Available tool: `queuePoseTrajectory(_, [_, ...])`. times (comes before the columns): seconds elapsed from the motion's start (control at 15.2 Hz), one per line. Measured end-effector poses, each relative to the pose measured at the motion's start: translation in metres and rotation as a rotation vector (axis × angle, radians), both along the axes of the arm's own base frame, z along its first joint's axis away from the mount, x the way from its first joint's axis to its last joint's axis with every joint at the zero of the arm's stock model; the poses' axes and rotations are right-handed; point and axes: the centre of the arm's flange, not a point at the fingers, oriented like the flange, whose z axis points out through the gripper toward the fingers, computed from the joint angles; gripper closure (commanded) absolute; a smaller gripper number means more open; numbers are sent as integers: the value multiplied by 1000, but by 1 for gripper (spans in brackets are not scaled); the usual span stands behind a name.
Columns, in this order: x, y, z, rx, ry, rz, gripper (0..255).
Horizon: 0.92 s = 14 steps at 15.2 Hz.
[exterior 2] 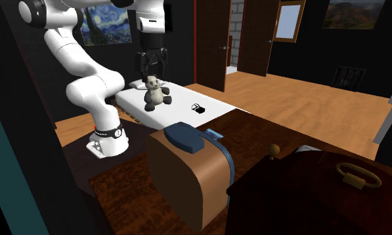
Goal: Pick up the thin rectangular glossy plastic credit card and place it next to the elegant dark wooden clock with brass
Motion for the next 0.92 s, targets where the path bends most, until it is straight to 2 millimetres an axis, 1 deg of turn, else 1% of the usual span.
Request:
queuePoseTrajectory(0.07, [0,0,0,0,0,0,0])
queuePoseTrajectory(0.13, [1,4,-5,-3,-11,-6,0])
queuePoseTrajectory(0.26, [4,15,-21,-12,-56,-28,0])
queuePoseTrajectory(0.46, [9,28,-51,-28,-139,-69,0])
queuePoseTrajectory(0.86, [36,61,-109,-64,-309,-153,0])
queuePoseTrajectory(0.92, [44,66,-118,-70,-338,-167,0])
